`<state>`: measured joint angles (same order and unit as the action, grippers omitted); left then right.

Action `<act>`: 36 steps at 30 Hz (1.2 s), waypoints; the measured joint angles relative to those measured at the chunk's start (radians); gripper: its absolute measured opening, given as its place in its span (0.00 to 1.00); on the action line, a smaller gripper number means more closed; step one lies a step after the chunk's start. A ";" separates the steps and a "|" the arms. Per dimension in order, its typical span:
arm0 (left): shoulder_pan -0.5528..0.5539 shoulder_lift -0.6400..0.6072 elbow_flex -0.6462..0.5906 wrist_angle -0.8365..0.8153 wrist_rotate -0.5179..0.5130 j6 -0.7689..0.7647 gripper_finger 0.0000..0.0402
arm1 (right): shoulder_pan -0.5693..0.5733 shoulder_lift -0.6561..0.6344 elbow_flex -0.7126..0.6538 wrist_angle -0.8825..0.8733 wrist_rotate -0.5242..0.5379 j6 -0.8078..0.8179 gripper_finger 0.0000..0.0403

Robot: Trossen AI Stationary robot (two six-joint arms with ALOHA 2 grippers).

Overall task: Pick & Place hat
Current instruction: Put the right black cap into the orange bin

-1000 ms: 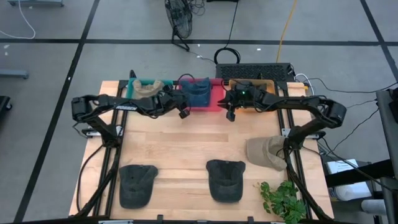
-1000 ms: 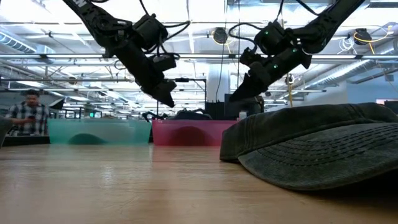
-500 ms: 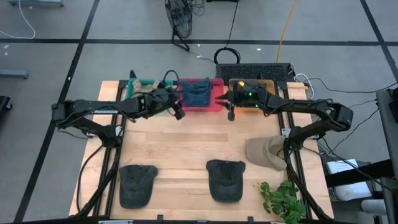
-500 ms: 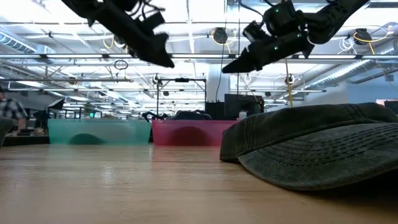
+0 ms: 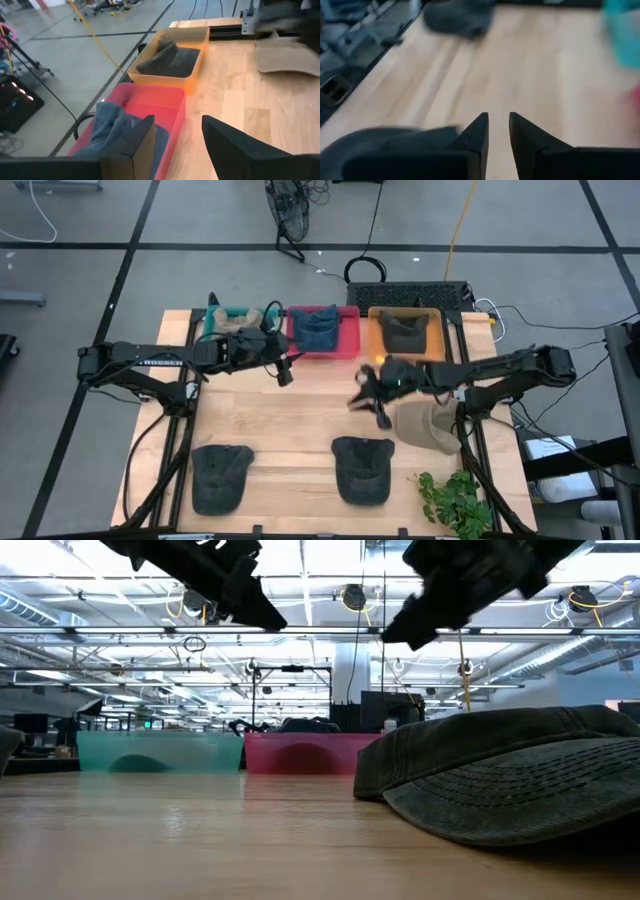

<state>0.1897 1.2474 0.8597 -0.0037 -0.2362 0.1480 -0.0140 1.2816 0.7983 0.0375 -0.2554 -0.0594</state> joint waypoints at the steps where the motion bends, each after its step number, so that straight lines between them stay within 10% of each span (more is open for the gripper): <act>1: 0.002 -0.001 0.000 -0.001 0.000 -0.012 0.44 | 0.044 0.000 0.009 -0.035 0.036 0.021 0.13; 8: 0.008 -0.002 0.000 0.001 0.000 -0.055 0.44 | 0.270 0.026 0.065 -0.263 0.232 0.212 0.09; 22: -0.036 -0.008 0.000 0.007 0.075 -0.209 0.44 | 0.500 0.084 0.067 -0.191 0.289 0.462 0.15; 36: -0.339 -0.008 0.000 0.023 0.012 -0.406 0.44 | 0.649 0.333 0.067 -0.055 0.411 0.652 0.33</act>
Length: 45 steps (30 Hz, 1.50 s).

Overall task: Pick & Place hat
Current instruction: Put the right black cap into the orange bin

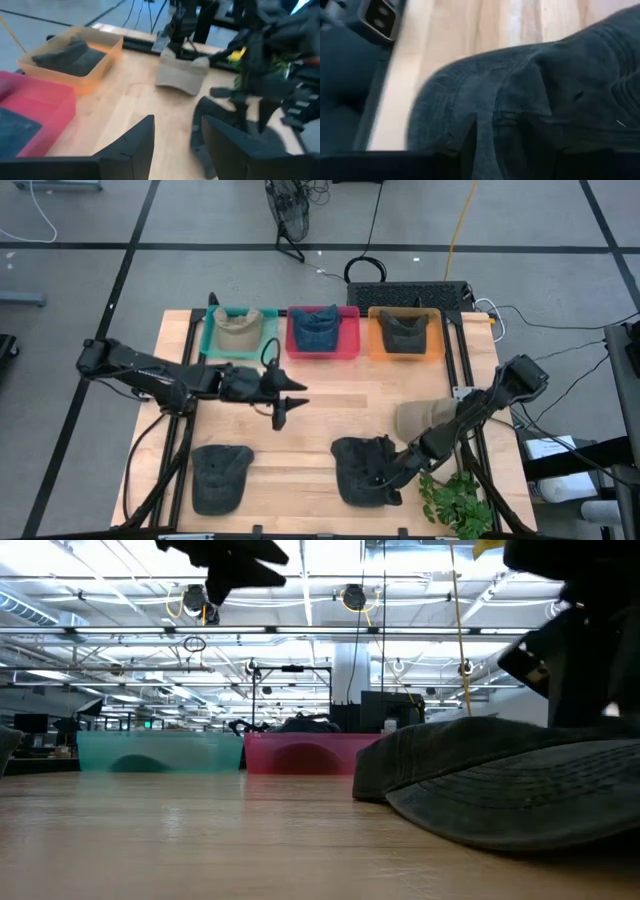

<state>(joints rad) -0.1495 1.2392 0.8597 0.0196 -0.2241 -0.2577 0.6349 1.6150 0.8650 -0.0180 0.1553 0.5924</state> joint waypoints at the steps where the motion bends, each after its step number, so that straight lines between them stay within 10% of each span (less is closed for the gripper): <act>1: -0.023 0.000 0.000 0.012 -0.022 -0.013 0.44 | 0.008 0.008 0.000 0.000 0.020 0.005 0.34; 17: -0.276 0.033 0.000 0.084 -0.250 -0.067 0.44 | -0.016 -0.041 -0.001 0.056 0.125 0.008 0.35; 35: -0.310 0.195 0.000 0.213 -0.300 -0.196 0.44 | 0.015 0.045 -0.036 0.059 0.105 0.110 0.34; 45: -0.270 0.186 0.000 0.245 -0.299 -0.048 0.44 | 0.021 0.040 -0.038 0.054 0.132 0.069 0.05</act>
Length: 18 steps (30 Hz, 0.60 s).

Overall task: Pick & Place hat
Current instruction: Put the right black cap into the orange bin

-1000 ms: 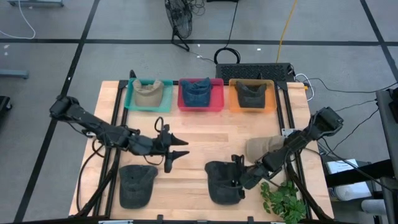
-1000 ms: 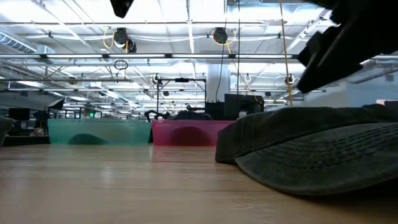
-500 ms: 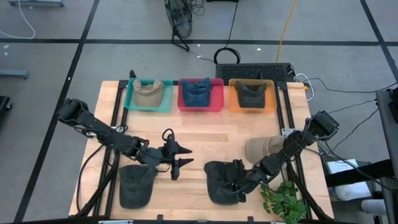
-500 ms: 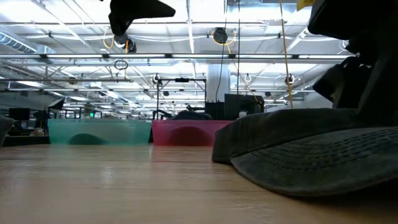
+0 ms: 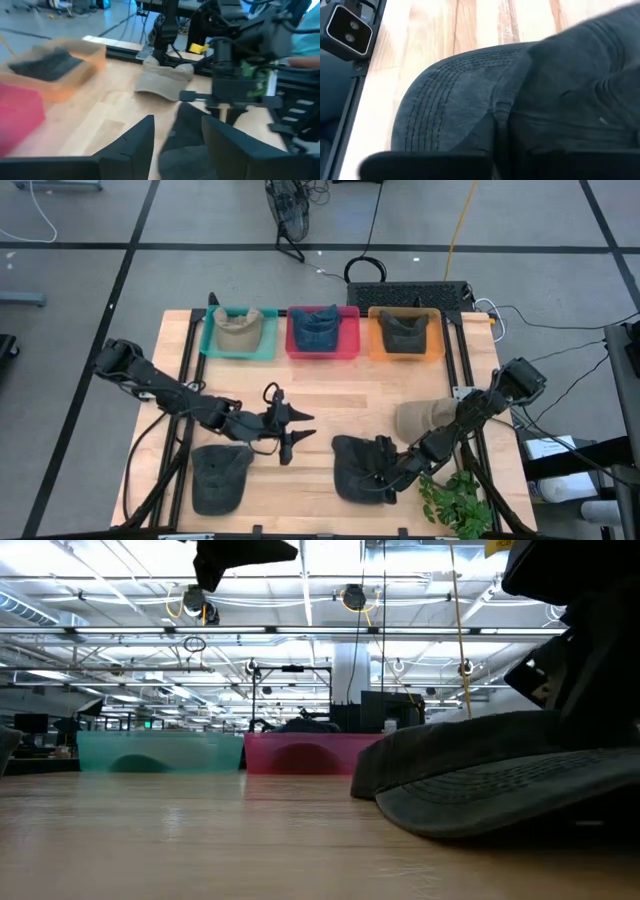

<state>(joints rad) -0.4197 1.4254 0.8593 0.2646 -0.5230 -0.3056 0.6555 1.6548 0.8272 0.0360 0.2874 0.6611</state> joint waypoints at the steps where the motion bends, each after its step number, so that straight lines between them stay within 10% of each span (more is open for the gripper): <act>1: 0.010 0.000 0.000 0.001 0.000 0.021 0.44 | -0.002 -0.007 0.000 -0.003 0.000 -0.015 0.02; 18: 0.270 -0.147 0.000 -0.076 0.343 0.216 0.44 | -0.365 -0.579 -0.002 -0.392 -0.280 -0.360 0.00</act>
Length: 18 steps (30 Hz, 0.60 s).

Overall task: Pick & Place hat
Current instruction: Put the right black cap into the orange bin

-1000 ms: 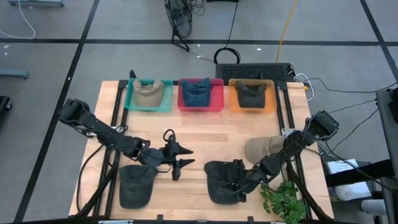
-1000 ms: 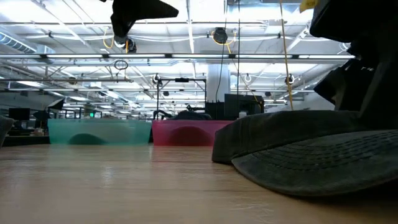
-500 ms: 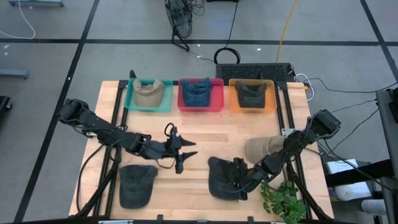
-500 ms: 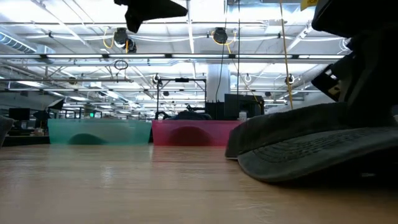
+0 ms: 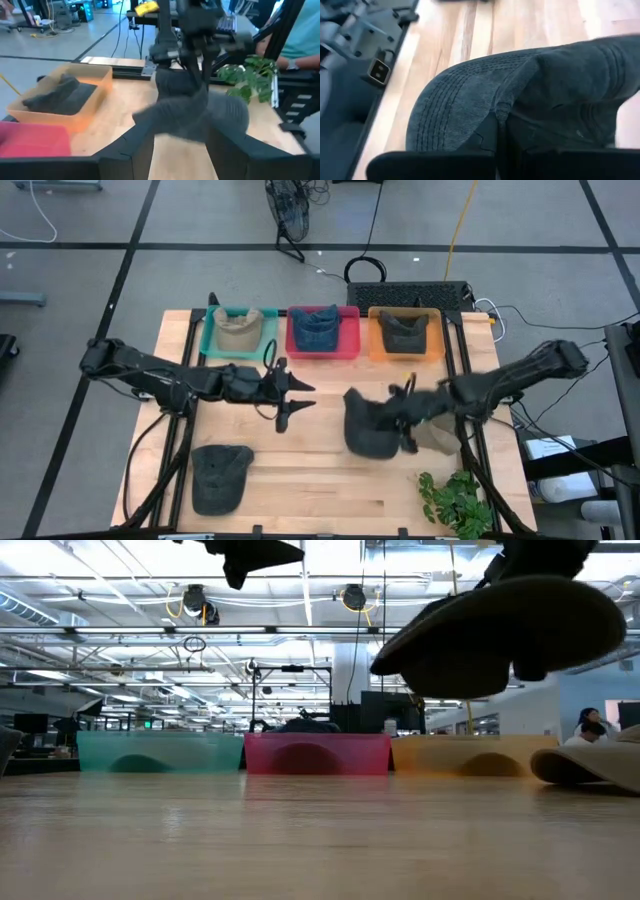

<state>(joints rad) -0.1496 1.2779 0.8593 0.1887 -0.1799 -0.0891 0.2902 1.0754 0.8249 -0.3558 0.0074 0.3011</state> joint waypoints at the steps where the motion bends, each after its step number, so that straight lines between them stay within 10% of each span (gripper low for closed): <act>1: 0.017 -0.004 0.000 -0.005 0.015 0.012 0.44 | -0.045 -0.034 0.000 -0.019 -0.043 -0.018 0.00; 18: 0.390 -0.018 0.000 -0.040 0.355 0.143 0.44 | -0.895 -0.090 0.001 -0.197 -0.704 -0.409 0.00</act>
<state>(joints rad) 0.2406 1.2594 0.8597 0.1483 0.1749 0.0541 -0.6045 0.9852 0.8255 -0.5530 -0.6966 -0.1078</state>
